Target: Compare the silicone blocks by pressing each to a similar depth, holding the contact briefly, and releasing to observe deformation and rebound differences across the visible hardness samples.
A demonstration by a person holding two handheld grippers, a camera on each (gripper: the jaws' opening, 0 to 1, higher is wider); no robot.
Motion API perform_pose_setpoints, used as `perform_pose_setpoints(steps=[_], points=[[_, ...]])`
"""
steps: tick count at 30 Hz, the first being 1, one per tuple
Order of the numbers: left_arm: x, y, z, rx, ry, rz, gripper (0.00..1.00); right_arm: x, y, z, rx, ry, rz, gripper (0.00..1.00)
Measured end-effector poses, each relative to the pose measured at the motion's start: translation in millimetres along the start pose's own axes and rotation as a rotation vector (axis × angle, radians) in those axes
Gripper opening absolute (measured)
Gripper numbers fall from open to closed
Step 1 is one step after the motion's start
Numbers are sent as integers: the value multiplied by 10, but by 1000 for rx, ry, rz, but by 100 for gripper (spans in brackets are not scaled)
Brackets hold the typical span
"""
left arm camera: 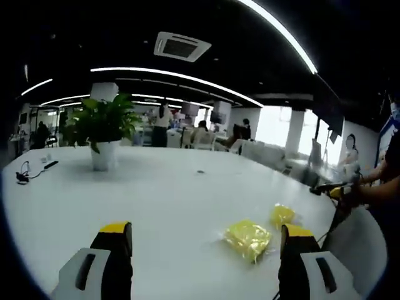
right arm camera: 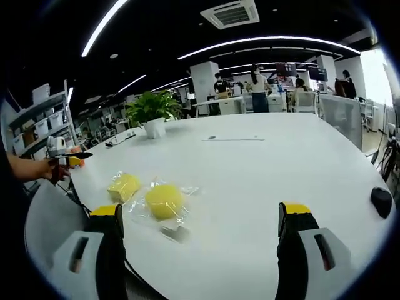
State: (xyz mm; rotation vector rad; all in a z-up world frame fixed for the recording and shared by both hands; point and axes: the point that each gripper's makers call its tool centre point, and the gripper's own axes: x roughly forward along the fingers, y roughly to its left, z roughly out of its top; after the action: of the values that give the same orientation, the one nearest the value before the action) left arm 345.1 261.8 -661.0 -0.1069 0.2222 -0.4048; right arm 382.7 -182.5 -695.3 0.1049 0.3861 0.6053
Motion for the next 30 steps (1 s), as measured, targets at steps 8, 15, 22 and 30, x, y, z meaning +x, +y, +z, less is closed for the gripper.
perform_pose_setpoints(steps=[8, 15, 22, 30], points=[[47, -28, -47, 12, 47, -10, 100, -33, -10, -79, -4, 33, 4, 97], [222, -106, -47, -7, 58, -33, 100, -90, -12, -157, -49, 67, 0, 97], [257, -159, 13, -98, 16, -42, 100, -134, -16, -175, -37, 66, -8, 97], [306, -245, 1, -25, 33, -64, 100, -128, 20, -205, -35, 72, -3, 97]])
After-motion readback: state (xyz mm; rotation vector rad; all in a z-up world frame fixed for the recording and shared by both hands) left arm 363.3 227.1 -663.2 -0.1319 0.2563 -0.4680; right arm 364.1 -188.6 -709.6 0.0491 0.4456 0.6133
